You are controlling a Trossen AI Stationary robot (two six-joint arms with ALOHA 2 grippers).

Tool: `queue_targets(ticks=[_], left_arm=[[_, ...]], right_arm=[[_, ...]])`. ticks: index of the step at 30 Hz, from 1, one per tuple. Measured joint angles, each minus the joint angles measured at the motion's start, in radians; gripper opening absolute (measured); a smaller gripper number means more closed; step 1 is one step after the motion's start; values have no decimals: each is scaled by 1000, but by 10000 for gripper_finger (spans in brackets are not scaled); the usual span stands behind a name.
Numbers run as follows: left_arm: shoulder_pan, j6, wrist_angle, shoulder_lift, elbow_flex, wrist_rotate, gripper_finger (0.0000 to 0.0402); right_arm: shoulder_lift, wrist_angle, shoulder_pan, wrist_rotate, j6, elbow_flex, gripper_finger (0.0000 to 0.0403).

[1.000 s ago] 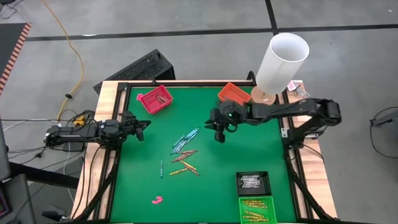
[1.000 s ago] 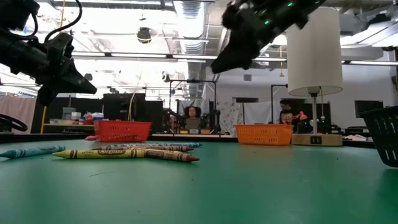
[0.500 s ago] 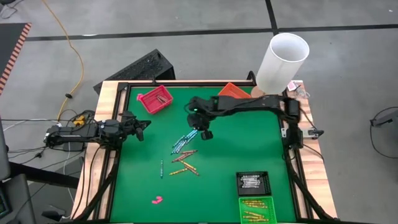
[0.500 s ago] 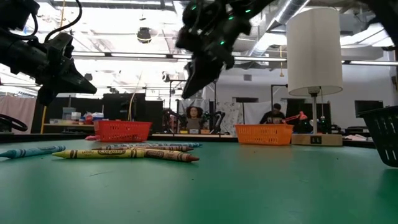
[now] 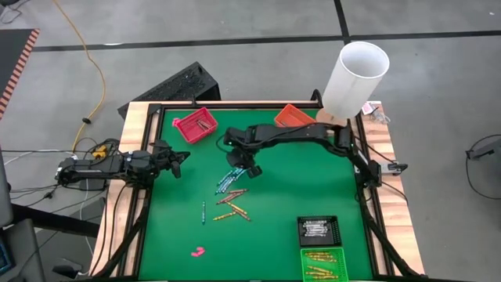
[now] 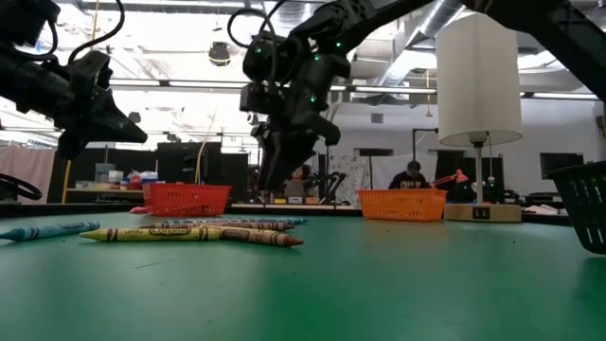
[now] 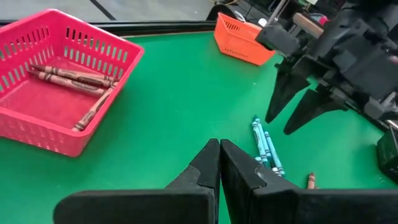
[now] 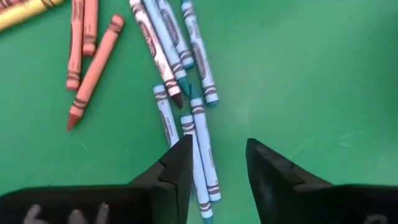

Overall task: Sort crayons
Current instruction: Put the blue crayon into the orange bin

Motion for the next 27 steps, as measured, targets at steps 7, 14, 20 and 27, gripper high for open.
queue_targets(ticks=[7,14,20,27], left_arm=[[0,32,0,0,0,-2,0],[0,37,0,0,0,-9,0],[0,37,0,0,0,-9,0],[0,37,0,0,0,-13,0]], right_arm=[[2,3,2,5,-12,-38,152],[2,84,7,32,-8,-92,146],[2,103,8,56,-12,-126,144],[1,121,8,80,-5,-154,143]])
